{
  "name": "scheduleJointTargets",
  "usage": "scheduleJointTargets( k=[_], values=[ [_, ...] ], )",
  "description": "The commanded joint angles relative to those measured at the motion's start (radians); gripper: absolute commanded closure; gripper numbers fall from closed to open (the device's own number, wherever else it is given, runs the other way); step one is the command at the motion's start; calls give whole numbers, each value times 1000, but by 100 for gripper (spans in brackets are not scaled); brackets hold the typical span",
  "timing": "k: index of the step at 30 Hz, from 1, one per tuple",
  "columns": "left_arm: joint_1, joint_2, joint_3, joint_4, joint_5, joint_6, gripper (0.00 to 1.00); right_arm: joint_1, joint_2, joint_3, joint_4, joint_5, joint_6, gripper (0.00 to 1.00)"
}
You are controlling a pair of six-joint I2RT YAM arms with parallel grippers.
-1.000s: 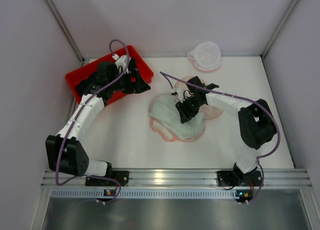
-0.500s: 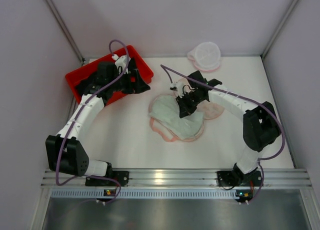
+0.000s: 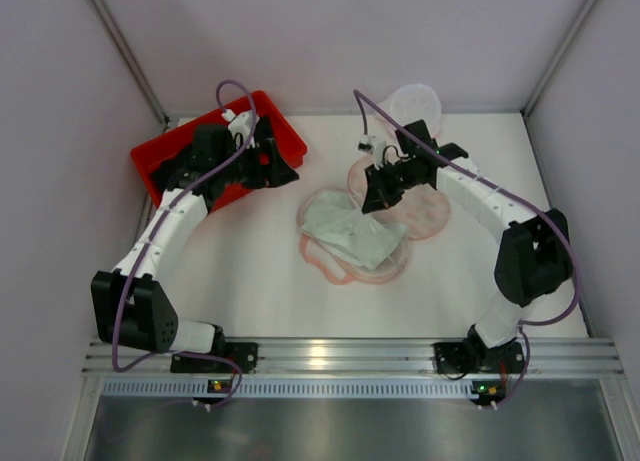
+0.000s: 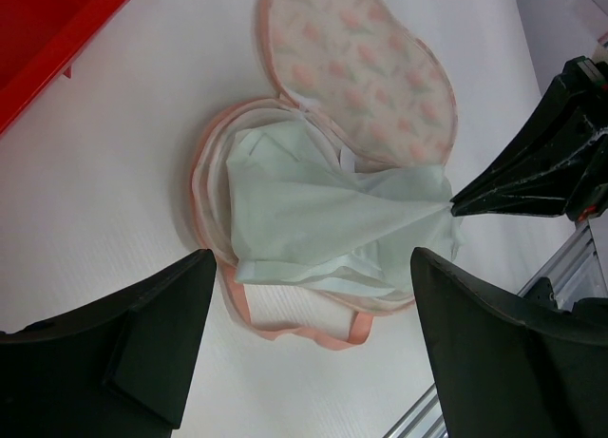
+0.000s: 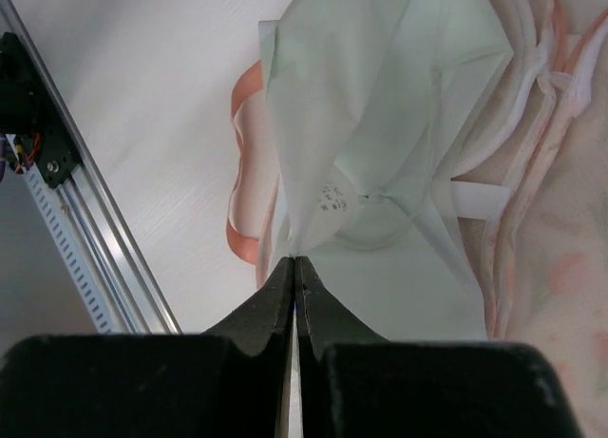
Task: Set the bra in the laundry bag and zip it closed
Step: Adjust the bra in the laundry bag.
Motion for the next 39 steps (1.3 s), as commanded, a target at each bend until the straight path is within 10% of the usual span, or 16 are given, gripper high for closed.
scheduleJointTargets(
  k=[1, 39],
  values=[
    [6, -20, 0, 15, -2, 14, 11, -26, 37, 52, 50, -52, 39, 100],
    [-126, 345, 70, 17, -163, 181, 38, -117, 120, -215, 190, 30, 97, 100]
  ],
)
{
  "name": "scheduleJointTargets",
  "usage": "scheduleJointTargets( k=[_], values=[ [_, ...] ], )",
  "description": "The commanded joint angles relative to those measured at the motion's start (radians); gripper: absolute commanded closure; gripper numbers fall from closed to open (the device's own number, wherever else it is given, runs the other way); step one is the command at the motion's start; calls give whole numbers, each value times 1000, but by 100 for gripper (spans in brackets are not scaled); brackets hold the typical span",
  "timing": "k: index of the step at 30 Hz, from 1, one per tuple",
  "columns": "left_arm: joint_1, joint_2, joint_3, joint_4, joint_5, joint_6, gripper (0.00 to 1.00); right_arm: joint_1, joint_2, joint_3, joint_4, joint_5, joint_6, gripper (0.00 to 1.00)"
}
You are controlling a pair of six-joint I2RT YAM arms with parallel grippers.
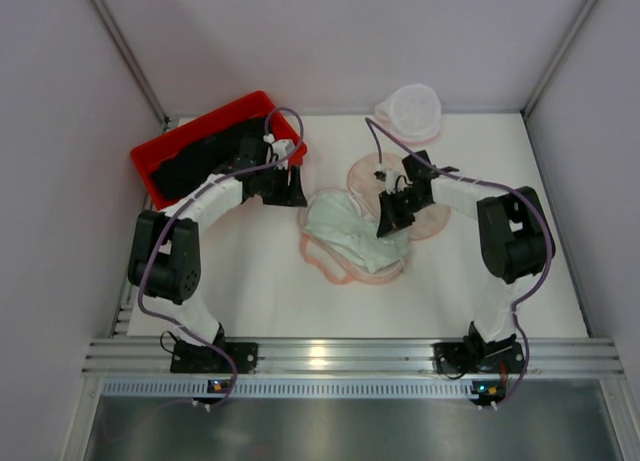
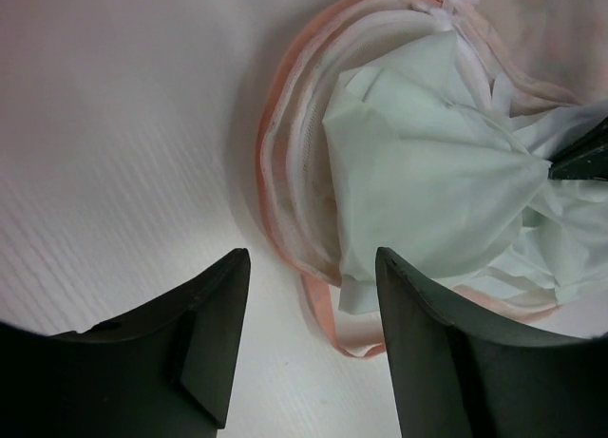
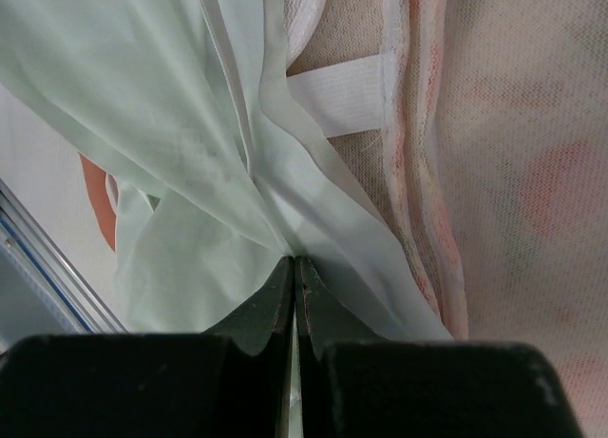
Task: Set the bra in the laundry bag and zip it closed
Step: Adjust the bra in the laundry bag.
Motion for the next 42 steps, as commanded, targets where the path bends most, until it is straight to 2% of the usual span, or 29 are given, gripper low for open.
scheduleJointTargets(
  k=[1, 12, 15, 16, 18, 19, 22, 29, 37, 38, 39, 40, 41, 42],
  values=[
    [-30, 66, 95, 25, -20, 27, 39, -6, -60, -7, 24, -24, -22, 100],
    [-104, 208, 177, 23, -29, 33, 49, -8, -78, -13, 44, -67, -19, 100],
    [-110, 225, 191, 23, -60, 36, 59, -8, -77, -16, 42, -67, -25, 100],
    [-110, 232, 197, 23, -61, 38, 68, -8, -75, -16, 42, -64, -25, 100],
    [-111, 238, 213, 23, -57, 42, 79, -6, -77, -18, 41, -64, -27, 100],
    [-110, 238, 220, 23, -52, 44, 91, -6, -77, -18, 41, -67, -27, 100],
    [-111, 239, 250, 26, -31, 48, 100, -8, -78, -24, 45, -73, -25, 100],
    [-125, 252, 296, 25, -20, 74, 100, -8, -89, -41, 60, -79, -22, 100],
    [-147, 299, 264, 23, -20, 65, 100, -8, -96, -36, 53, -72, -24, 100],
    [-147, 299, 264, 23, -24, 65, 98, -6, -103, -36, 51, -70, -24, 97],
    [-147, 304, 266, 23, -34, 67, 93, -6, -109, -33, 41, -67, -27, 87],
    [-148, 301, 267, 23, -37, 68, 87, -6, -121, -25, 35, -64, -28, 82],
    [-148, 293, 273, 23, -40, 70, 82, -9, -132, -21, 28, -59, -28, 69],
    [-147, 284, 273, 23, -50, 71, 77, -9, -144, -18, 21, -55, -30, 65]
  ],
)
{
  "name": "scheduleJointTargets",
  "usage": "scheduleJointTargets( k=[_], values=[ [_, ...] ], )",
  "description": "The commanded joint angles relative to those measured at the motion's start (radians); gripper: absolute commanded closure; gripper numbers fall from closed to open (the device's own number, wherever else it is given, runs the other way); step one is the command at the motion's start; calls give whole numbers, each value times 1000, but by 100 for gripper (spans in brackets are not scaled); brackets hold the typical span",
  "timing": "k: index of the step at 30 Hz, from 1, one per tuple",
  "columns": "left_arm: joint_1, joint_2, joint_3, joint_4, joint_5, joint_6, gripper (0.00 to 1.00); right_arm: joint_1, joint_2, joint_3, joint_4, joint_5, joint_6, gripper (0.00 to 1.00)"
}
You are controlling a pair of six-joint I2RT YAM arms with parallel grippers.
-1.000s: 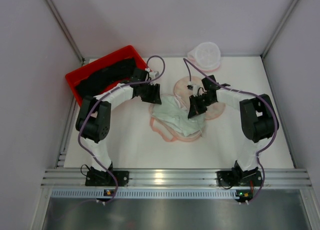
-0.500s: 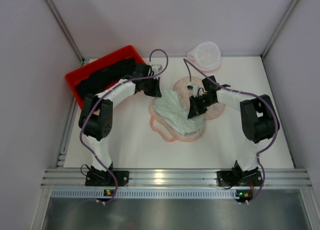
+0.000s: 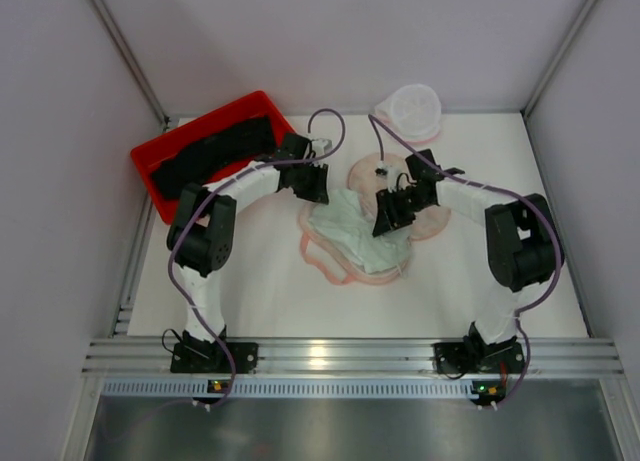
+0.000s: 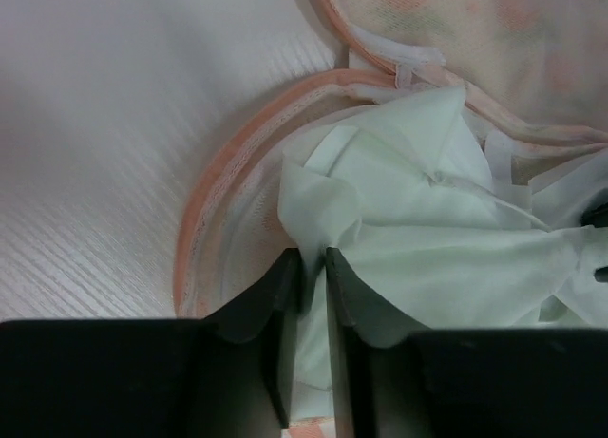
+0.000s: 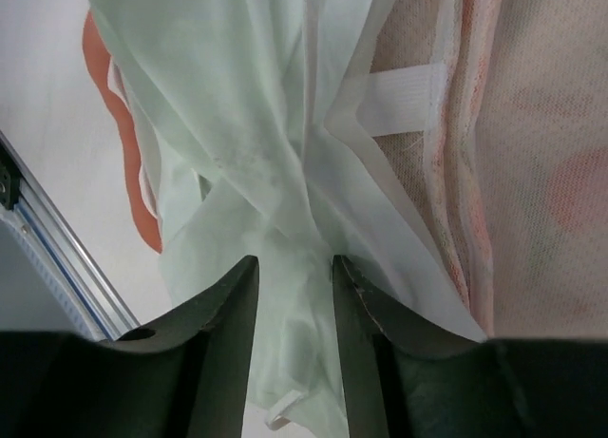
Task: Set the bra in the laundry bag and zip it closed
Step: Adjust the bra in the laundry bag.
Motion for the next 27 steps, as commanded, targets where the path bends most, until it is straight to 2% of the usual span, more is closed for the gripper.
scheduleJointTargets(
  k=[1, 2, 3, 5, 8, 12, 14, 15, 16, 17, 18, 20, 21, 23, 24, 27],
  values=[
    [-3, -35, 11, 22, -15, 18, 73, -11, -123, 25, -14, -4, -17, 61],
    [-3, -59, 17, 21, -15, 25, 64, -21, -142, 23, -13, -4, -10, 51],
    [-2, -73, 20, 21, -19, 30, 59, -28, -163, 23, -14, -11, -5, 47],
    [0, -121, 27, 16, -25, 47, 48, -54, -226, 22, -21, -27, 0, 40],
    [-2, -185, 49, -8, -37, 83, 38, -100, -314, 0, -28, -49, 10, 35],
    [-11, -268, 54, -60, -12, 209, 31, -203, -416, -53, -48, -96, 23, 25],
    [-51, -293, 78, -131, -3, 350, 30, -303, -447, -69, -74, -116, 20, 20],
    [-102, -296, 84, -196, -5, 401, 30, -333, -453, -72, -105, -147, 15, 17],
    [-135, -301, 90, -247, 3, 523, 30, -391, -458, -73, -125, -159, 13, 11],
    [-169, -311, 92, -278, 7, 580, 30, -468, -457, -70, -142, -170, 10, 3],
    [-251, -316, 84, -298, -9, 628, 29, -502, -455, -64, -200, -185, -8, 1],
    [-349, -317, 61, -343, -67, 761, 30, -598, -438, -37, -247, -201, -31, 1],
    [-458, -311, 52, -355, -144, 803, 30, -628, -440, -32, -264, -201, -42, 1],
    [-564, -282, 29, -376, -219, 916, 32, -712, -447, -23, -281, -192, -45, 1],
    [-657, -268, 26, -384, -286, 982, 33, -737, -449, -26, -281, -193, -45, 1],
    [-790, -193, 40, -419, -356, 1077, 37, -797, -452, -21, -277, -181, -37, 1]
  ],
)
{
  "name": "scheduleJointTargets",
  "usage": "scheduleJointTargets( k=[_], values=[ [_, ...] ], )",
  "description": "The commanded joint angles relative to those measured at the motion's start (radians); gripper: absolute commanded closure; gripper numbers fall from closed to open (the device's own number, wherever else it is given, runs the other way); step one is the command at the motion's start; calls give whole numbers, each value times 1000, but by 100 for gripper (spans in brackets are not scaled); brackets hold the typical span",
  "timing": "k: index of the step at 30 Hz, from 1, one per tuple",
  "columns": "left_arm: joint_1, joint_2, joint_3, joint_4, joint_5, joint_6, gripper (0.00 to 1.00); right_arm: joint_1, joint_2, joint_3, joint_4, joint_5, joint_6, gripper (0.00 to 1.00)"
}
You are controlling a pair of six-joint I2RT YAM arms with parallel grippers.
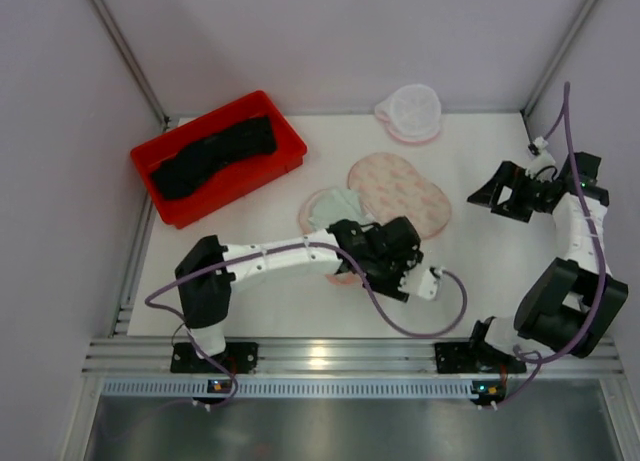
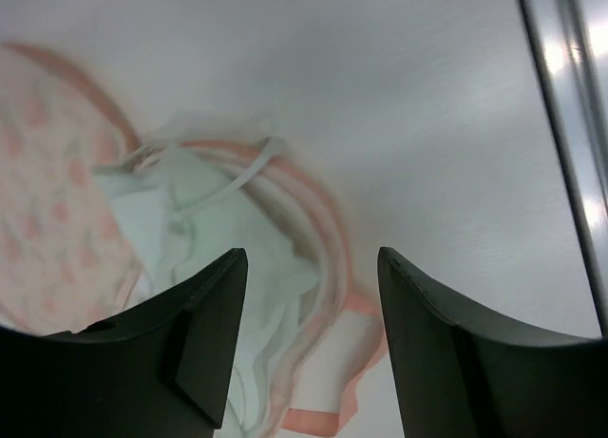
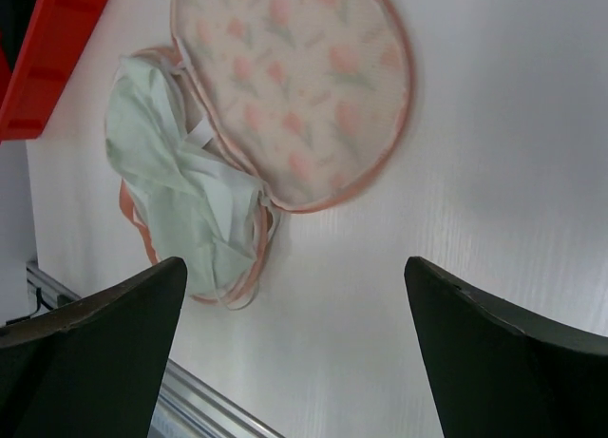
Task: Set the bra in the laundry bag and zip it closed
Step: Adjust the bra in the laundry bag.
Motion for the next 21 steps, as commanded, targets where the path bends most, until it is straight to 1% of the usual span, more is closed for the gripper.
scheduleJointTargets(
  k=[1, 3, 4, 6, 10, 12, 16, 17, 21],
  values=[
    [-98, 69, 12, -116, -140, 239, 37, -43, -25, 36, -39, -19, -16, 1],
    [-136, 127, 49, -139, -140, 290, 39, -44, -40, 16, -16, -8, 2, 1],
    [-144, 149, 93, -143, -140, 302, 39, -47, -51, 10, -5, -5, 5, 1],
    [-156, 207, 147, -147, -140, 331, 44, -52, -65, -2, 15, 4, 16, 0],
    [-158, 314, 227, -147, -140, 347, 50, -61, -70, -5, 7, -5, 19, 1],
    [-156, 339, 255, -145, -140, 352, 53, -64, -73, -9, 10, -8, 22, 1],
    [-158, 402, 281, -143, -140, 358, 55, -69, -74, -9, 8, -16, 25, 1],
    [-156, 408, 282, -145, -178, 361, 56, -69, -76, -9, 7, -19, 24, 1],
    [-155, 440, 287, -118, -189, 356, 59, -72, -74, -18, 8, -25, 25, 1]
  ],
)
